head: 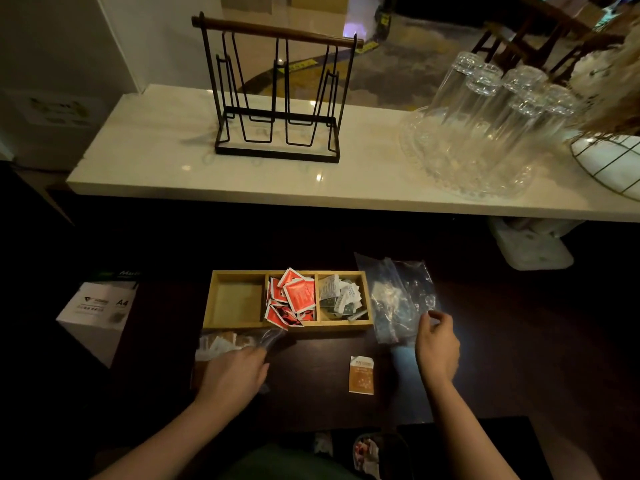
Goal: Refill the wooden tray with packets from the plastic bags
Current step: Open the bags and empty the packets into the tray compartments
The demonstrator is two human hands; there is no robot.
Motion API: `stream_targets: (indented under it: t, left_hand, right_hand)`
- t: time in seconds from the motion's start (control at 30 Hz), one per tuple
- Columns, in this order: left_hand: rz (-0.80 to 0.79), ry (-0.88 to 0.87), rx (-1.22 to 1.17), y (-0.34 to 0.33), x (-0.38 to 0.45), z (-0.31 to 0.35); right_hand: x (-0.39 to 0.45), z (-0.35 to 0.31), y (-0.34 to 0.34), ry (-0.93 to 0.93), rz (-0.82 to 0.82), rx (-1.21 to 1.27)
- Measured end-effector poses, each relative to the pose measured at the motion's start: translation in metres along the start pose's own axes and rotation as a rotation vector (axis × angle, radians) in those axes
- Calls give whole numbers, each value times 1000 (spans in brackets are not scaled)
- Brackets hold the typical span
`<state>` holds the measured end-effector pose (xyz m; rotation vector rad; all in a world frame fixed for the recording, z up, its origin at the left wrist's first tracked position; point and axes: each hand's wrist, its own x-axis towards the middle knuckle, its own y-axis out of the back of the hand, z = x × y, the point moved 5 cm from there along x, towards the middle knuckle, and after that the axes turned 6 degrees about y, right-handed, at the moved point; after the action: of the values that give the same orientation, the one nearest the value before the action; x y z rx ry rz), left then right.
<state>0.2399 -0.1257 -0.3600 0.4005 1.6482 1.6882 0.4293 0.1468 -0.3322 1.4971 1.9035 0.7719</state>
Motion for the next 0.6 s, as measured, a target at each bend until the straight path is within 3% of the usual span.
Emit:
stream_targets:
  t: [0.1,0.2,0.3,0.37,0.43,0.6]
  left_hand:
    - [-47,62,-156,11,-11,-12]
    - [-92,87,-295,25,-19,-24]
    - [-108,122,-437,39,-24,-31]
    - [-140,114,-537,45,-28,-28]
    - [-162,113,-618,46,-31,-21]
    - [-146,170,-670,41,-27,-10]
  right_hand:
    - [-7,-25,-2,186,21,114]
    - [-26,-53,-23,364,-136,165]
    - [-66,-81,-60,495,-489,155]
    - [-102,-95,-88,501,-802,157]
    - [-132,-106,-108,447,-1000,198]
    - [-147,-129,-126,519,-912,103]
